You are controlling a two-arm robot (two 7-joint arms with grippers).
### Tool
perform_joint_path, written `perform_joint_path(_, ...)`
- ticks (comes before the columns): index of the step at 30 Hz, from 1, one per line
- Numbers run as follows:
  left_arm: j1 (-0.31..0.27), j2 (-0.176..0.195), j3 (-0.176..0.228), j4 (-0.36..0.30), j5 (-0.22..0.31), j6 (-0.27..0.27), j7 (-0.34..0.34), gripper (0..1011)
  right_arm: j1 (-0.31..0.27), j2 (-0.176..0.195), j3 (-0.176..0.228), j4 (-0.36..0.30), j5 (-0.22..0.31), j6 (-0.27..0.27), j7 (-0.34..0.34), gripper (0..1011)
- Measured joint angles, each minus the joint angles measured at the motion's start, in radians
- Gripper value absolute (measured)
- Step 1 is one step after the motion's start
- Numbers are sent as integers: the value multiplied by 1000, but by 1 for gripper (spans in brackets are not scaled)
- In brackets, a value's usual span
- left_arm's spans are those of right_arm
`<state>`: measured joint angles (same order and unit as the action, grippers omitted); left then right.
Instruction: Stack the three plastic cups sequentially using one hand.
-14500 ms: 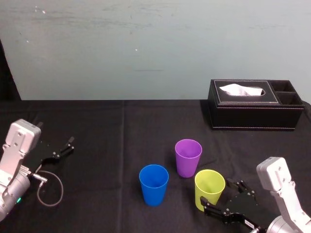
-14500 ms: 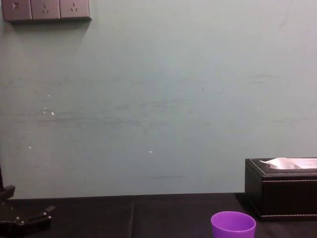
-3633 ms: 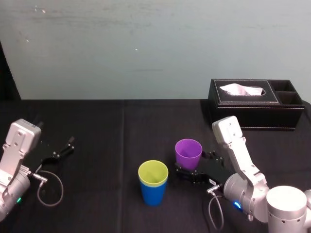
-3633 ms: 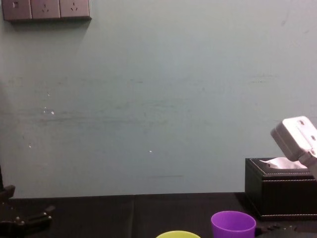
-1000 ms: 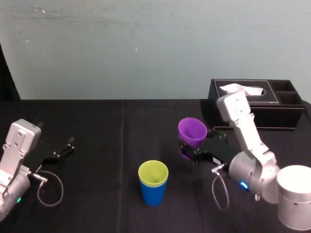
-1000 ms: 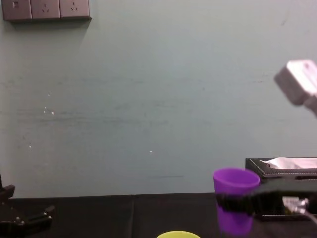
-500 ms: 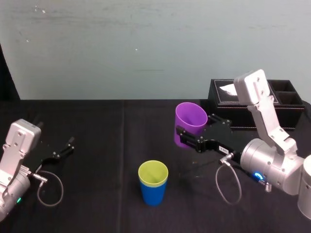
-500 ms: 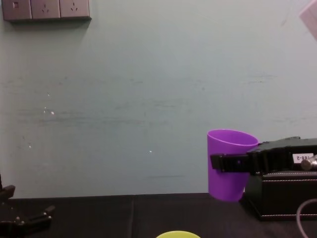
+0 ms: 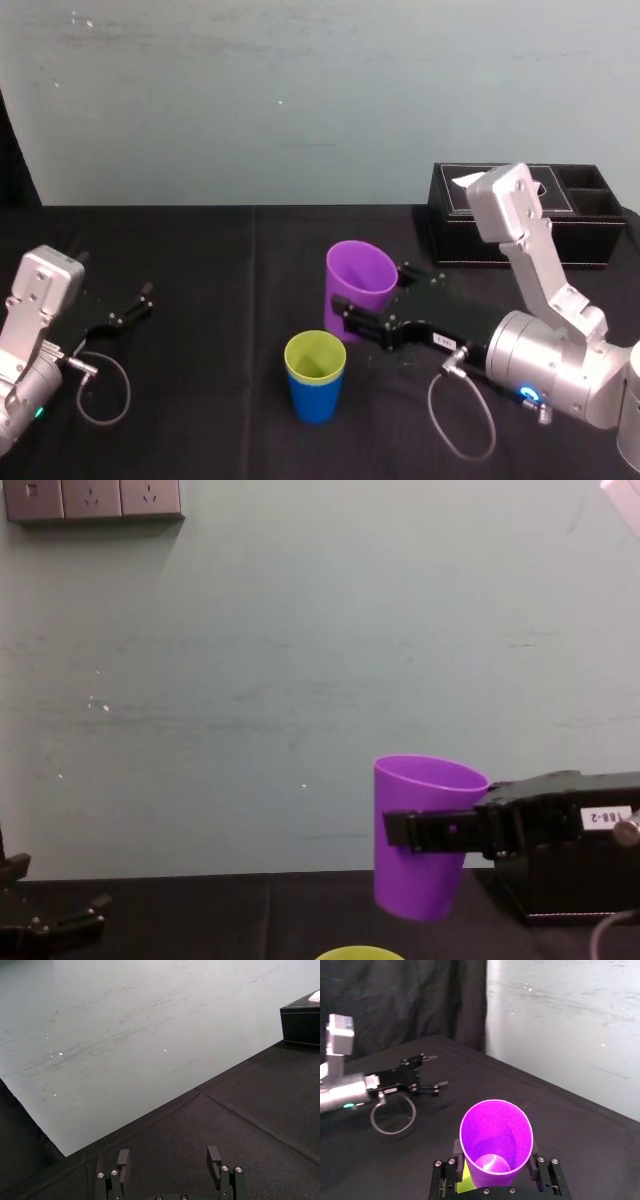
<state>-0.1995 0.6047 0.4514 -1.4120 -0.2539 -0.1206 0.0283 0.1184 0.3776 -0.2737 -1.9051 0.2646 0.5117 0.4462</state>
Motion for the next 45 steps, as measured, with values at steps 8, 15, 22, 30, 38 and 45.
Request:
perform_joint_path(8, 0, 0, 0, 0, 0, 0, 0, 1000, 7, 36, -30, -14, 17, 7, 24, 726)
perform_joint_path(15, 0, 0, 0, 0, 0, 0, 0, 1000, 32, 54, -64, -1, 19, 23, 29, 726)
perform_joint_path(22, 0, 0, 0, 0, 0, 0, 0, 1000, 56, 56, -91, 28, 26, 25, 28, 726)
perform_joint_path(30, 0, 0, 0, 0, 0, 0, 0, 1000, 78, 54, -114, 63, 41, 26, 15, 726)
perform_joint_path(38, 0, 0, 0, 0, 0, 0, 0, 1000, 93, 55, -132, 87, 51, 17, 4, 726)
perform_joint_path(45, 0, 0, 0, 0, 0, 0, 0, 1000, 108, 56, -150, 99, 59, 8, -6, 726)
